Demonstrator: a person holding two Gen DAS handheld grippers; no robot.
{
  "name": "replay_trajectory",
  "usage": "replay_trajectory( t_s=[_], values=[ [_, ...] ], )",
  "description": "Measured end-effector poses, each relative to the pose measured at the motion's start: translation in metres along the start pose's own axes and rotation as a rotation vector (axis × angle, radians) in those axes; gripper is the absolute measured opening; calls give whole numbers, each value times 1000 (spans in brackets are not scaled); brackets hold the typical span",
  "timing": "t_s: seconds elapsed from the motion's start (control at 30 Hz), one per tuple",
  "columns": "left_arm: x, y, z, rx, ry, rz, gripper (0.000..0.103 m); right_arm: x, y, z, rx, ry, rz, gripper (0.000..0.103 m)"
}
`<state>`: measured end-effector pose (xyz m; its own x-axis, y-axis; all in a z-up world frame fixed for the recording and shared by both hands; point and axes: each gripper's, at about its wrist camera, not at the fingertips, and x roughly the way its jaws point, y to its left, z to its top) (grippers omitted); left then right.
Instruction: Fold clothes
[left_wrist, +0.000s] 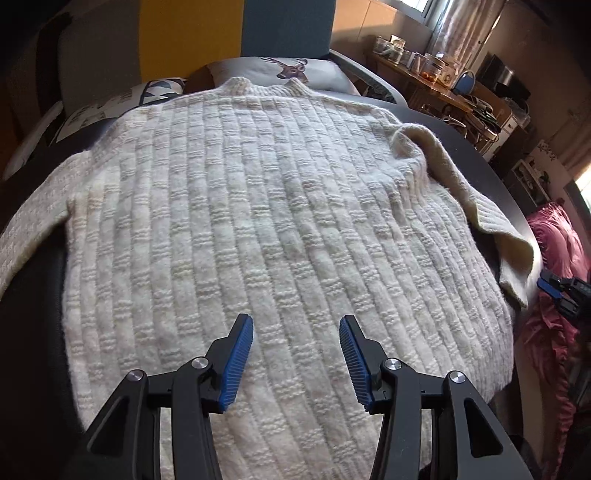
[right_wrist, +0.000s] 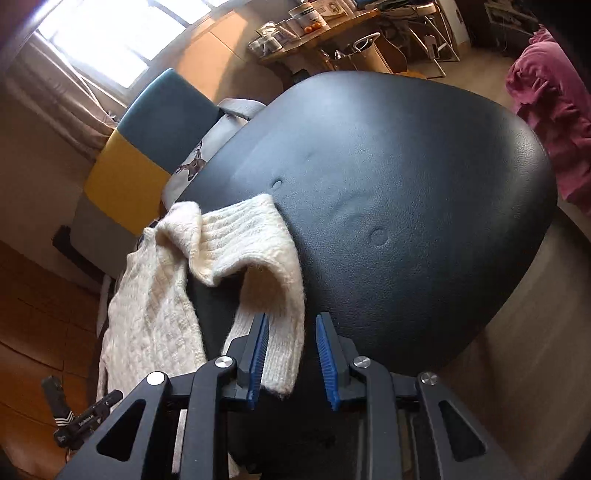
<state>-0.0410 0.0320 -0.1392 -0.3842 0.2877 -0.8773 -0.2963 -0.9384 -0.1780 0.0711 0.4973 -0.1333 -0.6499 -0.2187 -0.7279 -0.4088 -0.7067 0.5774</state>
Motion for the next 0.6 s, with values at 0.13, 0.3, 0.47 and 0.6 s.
replay_trajectory(
  t_s=[0.13,0.3,0.47,0.6],
  values=[
    [4,-18,1,40,14,-18,50,25,-5,12,39,17,25,28],
    [11,-22,-8,69,44,-14,50,50,-3,13,70,41,60,25],
    [13,-17,-14,57,52,-32,50,53,-12,11,119,68,78,4],
    [10,-15,-14,44,49,-46,51,53,22,15,-89,77,-132,5]
  ],
)
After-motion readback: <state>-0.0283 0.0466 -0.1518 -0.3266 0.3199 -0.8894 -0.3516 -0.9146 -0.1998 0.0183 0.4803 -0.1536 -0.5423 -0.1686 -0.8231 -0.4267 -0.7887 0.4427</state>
